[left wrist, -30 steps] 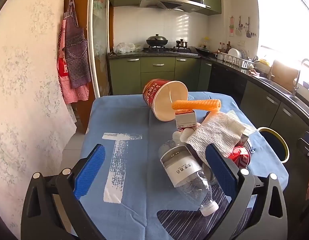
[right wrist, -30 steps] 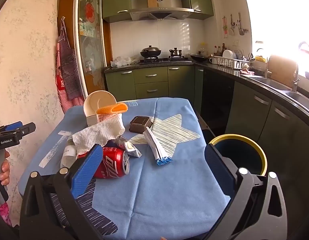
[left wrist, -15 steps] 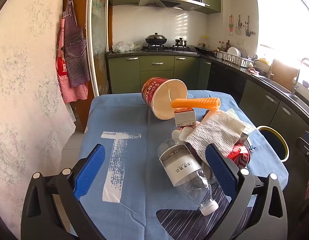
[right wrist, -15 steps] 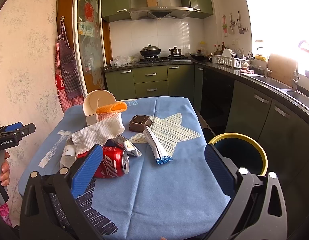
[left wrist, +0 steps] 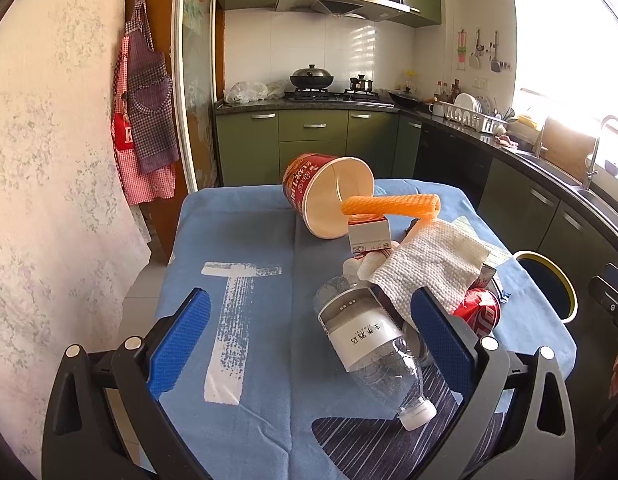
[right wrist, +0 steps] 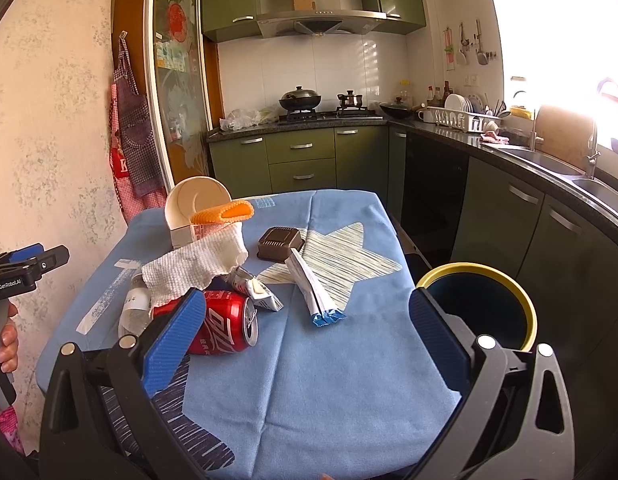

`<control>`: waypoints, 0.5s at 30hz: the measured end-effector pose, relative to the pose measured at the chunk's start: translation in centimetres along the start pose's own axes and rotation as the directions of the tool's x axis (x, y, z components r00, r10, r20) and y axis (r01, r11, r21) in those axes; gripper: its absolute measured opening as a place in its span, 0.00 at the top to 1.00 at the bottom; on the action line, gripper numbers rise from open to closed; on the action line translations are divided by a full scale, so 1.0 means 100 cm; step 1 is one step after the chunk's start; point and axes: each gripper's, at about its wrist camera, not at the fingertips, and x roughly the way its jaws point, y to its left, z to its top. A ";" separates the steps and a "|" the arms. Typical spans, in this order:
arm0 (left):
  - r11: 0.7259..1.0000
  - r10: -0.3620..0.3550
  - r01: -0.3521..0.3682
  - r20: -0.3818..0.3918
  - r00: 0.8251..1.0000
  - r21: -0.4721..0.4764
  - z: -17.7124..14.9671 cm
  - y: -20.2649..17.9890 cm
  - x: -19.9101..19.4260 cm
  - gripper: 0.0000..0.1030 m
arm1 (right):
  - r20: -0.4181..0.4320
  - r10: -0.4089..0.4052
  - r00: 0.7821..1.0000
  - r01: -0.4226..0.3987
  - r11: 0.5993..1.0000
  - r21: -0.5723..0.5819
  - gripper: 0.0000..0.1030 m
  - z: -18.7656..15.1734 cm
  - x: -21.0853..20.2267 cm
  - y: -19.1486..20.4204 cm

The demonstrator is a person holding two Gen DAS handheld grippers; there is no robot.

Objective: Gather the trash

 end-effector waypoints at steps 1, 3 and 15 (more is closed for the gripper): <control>1.000 0.000 0.000 0.001 1.000 0.001 0.000 0.000 0.000 0.04 | 0.000 0.000 1.000 0.000 1.000 0.000 0.06 -0.001 0.000 0.000; 1.000 0.000 0.000 0.002 1.000 0.003 0.000 0.000 0.000 0.04 | 0.000 0.000 1.000 0.000 1.000 0.002 0.06 -0.001 0.001 -0.001; 1.000 -0.002 0.002 -0.001 1.000 0.003 -0.001 -0.001 0.000 0.04 | -0.004 0.001 1.000 -0.001 1.000 0.004 0.06 -0.001 0.001 -0.001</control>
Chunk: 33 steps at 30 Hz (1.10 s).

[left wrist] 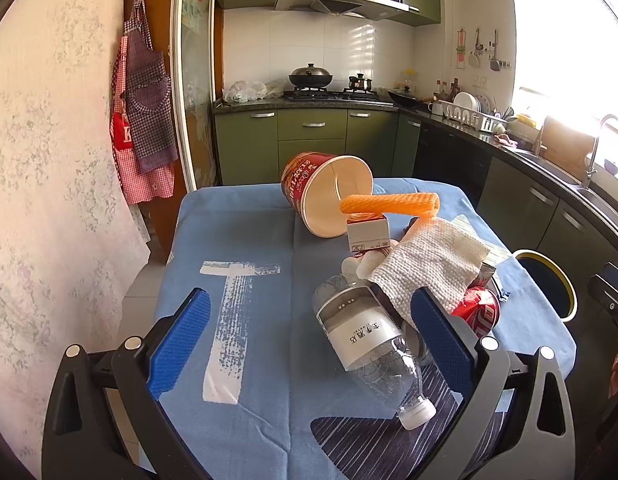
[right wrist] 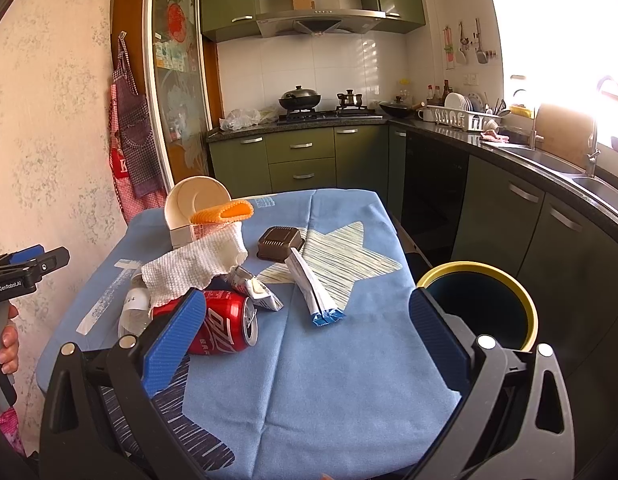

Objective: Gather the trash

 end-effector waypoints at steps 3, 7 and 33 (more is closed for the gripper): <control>1.000 0.001 -0.001 -0.002 1.000 0.001 0.000 0.000 0.001 0.04 | -0.001 0.000 1.000 0.000 1.000 0.000 0.06 -0.001 0.000 0.001; 1.000 0.001 -0.001 -0.003 1.000 0.000 0.000 0.000 0.001 0.04 | -0.001 0.000 1.000 0.000 1.000 0.000 0.06 0.000 0.000 0.000; 1.000 0.000 0.001 -0.010 1.000 0.011 0.003 -0.002 0.004 0.04 | -0.003 -0.001 1.000 0.001 1.000 0.004 0.06 -0.001 0.002 0.000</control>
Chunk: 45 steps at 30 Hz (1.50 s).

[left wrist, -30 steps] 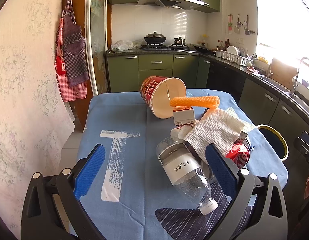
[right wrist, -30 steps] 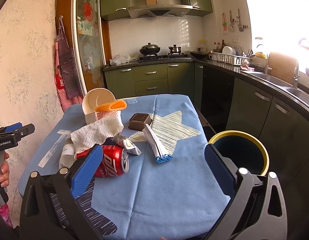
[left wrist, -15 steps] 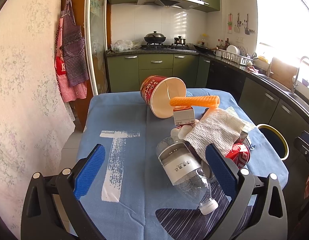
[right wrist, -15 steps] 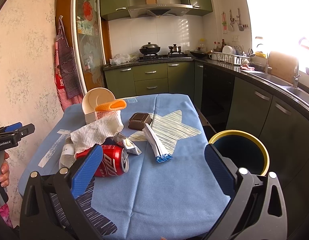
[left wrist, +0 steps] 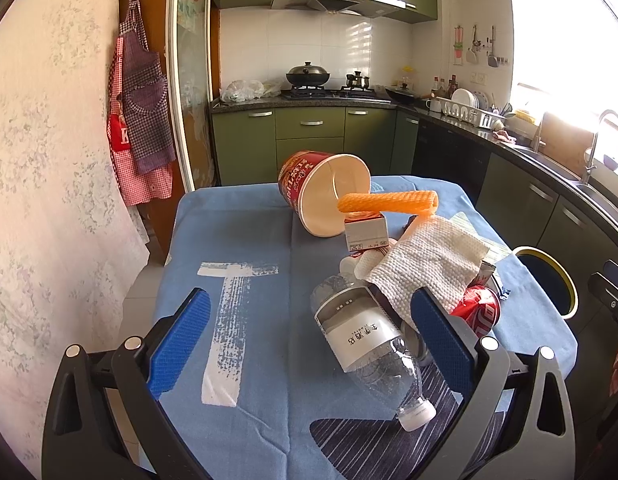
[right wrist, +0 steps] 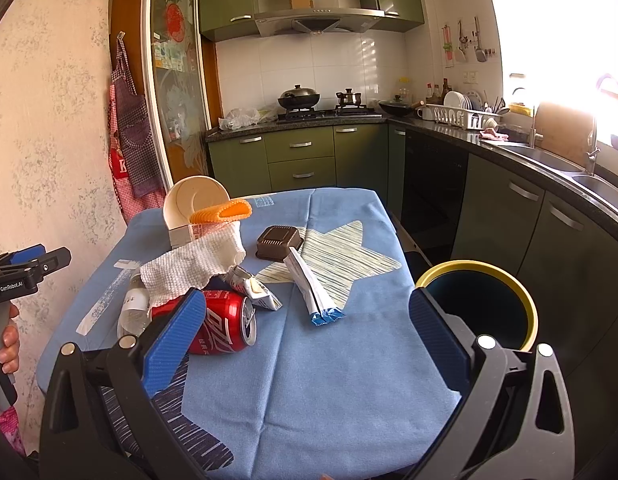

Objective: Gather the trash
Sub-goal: 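Grasp the orange foam net sleeve with the right gripper and lift it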

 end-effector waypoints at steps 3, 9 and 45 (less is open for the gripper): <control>1.000 -0.004 0.004 -0.006 1.000 -0.001 0.001 0.000 0.002 0.04 | -0.005 0.001 1.000 -0.001 1.000 0.001 0.06 -0.001 0.001 0.000; 1.000 -0.006 0.006 -0.021 1.000 -0.001 0.004 0.002 0.013 0.04 | -0.029 0.005 1.000 -0.005 1.000 0.003 0.06 -0.001 0.009 -0.002; 0.998 0.040 -0.042 -0.065 0.997 -0.036 0.064 0.040 0.194 0.04 | -0.396 0.409 0.822 -0.511 0.837 -0.197 0.10 0.112 0.238 0.067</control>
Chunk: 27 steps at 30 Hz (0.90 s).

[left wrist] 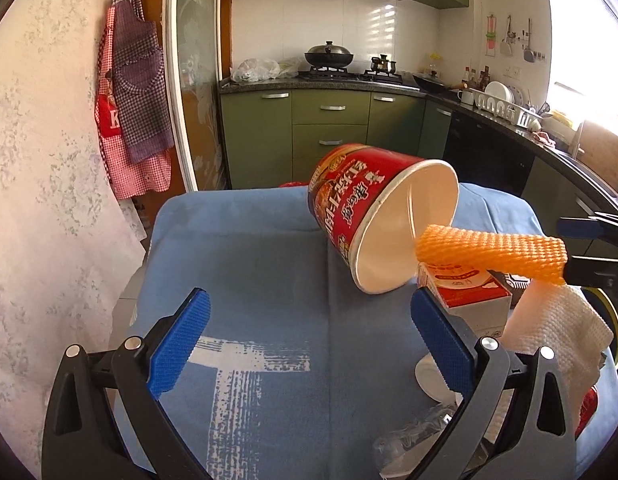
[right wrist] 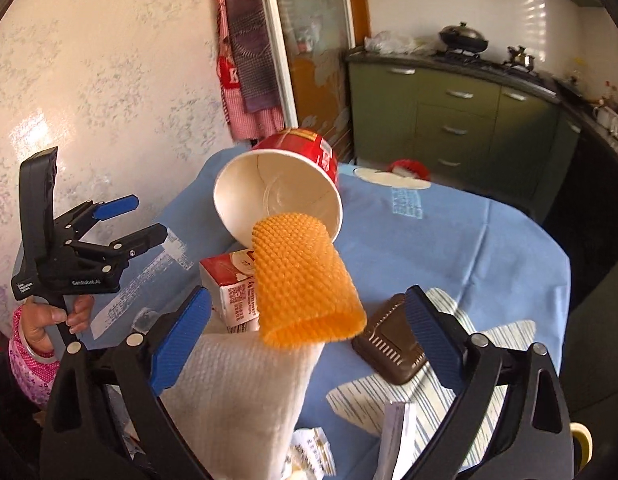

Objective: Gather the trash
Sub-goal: 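Grasp the orange foam net sleeve with the right gripper and lift it, then carry the orange net over the yellow-rimmed bin and open the right gripper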

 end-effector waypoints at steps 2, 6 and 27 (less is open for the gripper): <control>1.000 -0.010 0.010 -0.010 1.000 -0.003 -0.002 -0.001 0.004 0.04 | -0.029 0.012 0.999 -0.012 1.000 -0.009 0.13 0.003 0.009 0.000; 1.000 -0.020 0.020 -0.020 1.000 -0.001 -0.004 -0.001 0.009 0.04 | -0.051 0.002 0.999 -0.004 1.000 -0.029 0.37 0.004 0.017 0.005; 0.999 -0.053 0.053 0.024 0.998 0.005 -0.009 -0.001 -0.007 0.04 | 0.118 -0.301 0.946 0.274 0.941 0.200 0.88 -0.055 -0.134 -0.010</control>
